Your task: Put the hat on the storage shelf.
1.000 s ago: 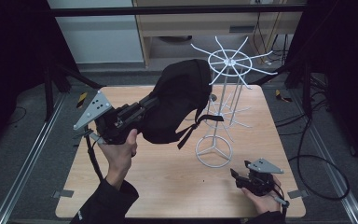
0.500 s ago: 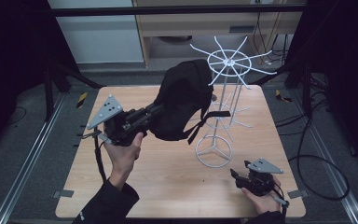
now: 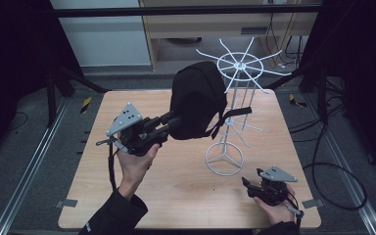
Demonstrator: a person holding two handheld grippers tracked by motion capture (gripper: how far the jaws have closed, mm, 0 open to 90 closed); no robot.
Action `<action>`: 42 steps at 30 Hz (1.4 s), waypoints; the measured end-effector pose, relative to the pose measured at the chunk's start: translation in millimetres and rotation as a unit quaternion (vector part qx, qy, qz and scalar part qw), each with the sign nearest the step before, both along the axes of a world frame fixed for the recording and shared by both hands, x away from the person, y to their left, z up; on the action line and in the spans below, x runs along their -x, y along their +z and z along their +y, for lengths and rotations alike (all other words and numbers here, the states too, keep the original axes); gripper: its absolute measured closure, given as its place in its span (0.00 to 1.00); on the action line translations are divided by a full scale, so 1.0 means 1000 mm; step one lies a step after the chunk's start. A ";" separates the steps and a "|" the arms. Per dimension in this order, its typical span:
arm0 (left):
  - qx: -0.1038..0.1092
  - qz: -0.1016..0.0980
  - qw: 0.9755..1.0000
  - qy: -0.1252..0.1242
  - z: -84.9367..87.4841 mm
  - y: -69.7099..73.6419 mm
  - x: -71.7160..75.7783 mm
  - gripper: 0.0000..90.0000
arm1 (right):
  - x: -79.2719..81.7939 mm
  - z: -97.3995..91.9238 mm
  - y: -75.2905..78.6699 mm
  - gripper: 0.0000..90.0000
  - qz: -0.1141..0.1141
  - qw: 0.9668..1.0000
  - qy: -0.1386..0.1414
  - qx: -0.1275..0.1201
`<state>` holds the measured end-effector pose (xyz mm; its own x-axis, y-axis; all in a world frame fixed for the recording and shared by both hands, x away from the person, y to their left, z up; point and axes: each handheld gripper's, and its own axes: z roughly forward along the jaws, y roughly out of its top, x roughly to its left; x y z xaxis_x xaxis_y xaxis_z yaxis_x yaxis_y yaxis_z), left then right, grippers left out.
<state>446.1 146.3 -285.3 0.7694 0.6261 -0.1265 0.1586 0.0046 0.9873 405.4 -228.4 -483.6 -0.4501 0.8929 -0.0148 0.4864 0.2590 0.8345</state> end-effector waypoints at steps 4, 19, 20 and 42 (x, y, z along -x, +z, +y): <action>-0.002 -0.006 1.000 0.001 0.007 -0.002 0.006 0.68 | 0.000 0.000 0.000 0.39 0.002 1.000 -0.001 -0.002; -0.040 0.010 0.998 0.057 0.062 -0.052 0.031 0.48 | 0.001 -0.001 0.000 0.37 0.002 1.000 -0.009 -0.008; -0.044 0.016 0.997 0.060 0.065 -0.056 0.031 0.47 | 0.001 -0.002 0.000 0.36 -0.001 1.000 -0.010 -0.005; -0.159 0.152 0.958 0.185 0.133 -0.172 0.018 0.30 | 0.000 -0.012 -0.002 0.24 0.007 0.999 -0.042 -0.020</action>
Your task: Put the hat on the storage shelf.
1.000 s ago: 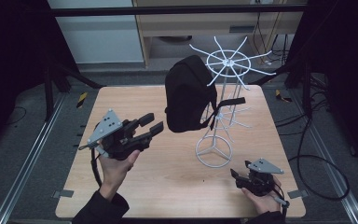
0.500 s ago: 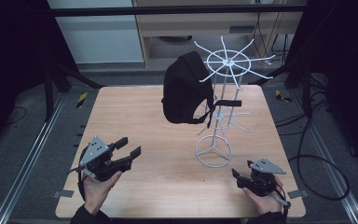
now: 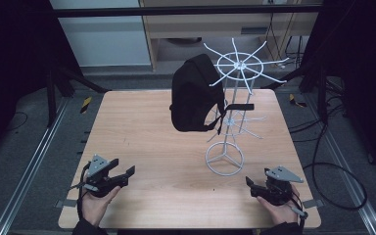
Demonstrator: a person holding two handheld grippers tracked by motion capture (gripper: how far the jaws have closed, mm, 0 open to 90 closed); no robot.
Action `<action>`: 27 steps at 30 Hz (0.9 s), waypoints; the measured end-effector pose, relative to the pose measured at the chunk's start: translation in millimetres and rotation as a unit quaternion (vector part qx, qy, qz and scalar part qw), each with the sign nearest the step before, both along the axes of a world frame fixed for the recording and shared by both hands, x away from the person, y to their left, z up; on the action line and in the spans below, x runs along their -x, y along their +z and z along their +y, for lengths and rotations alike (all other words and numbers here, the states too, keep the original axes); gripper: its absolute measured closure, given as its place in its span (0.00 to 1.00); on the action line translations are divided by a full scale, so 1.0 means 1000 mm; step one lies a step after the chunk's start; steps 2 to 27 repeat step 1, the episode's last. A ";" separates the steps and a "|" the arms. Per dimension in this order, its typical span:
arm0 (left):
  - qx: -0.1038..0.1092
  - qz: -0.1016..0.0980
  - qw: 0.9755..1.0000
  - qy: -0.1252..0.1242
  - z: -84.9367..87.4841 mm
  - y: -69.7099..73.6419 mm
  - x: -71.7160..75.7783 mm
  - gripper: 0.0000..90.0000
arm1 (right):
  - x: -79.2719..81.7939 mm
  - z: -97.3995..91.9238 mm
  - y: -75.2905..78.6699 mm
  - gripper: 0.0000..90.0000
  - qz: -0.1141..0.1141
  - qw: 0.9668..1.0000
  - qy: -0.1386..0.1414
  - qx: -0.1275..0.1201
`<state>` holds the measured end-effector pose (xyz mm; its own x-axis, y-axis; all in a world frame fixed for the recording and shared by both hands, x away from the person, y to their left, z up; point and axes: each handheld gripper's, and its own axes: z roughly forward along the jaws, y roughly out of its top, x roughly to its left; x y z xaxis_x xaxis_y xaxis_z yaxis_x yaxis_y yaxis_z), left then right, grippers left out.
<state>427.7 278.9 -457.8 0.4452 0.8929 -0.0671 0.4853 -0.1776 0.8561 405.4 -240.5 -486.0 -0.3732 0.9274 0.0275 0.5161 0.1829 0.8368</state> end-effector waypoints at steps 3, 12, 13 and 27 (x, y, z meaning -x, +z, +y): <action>-0.004 0.003 1.000 0.006 0.002 -0.003 0.000 0.29 | 0.000 -0.001 0.000 0.23 0.000 1.000 -0.002 0.001; -0.004 0.003 1.000 0.006 0.002 -0.003 0.000 0.29 | 0.000 -0.001 0.000 0.23 0.000 1.000 -0.002 0.001; -0.004 0.003 1.000 0.006 0.002 -0.003 0.000 0.29 | 0.000 -0.001 0.000 0.23 0.000 1.000 -0.002 0.001; -0.004 0.003 1.000 0.006 0.002 -0.003 0.000 0.29 | 0.000 -0.001 0.000 0.23 0.000 1.000 -0.002 0.001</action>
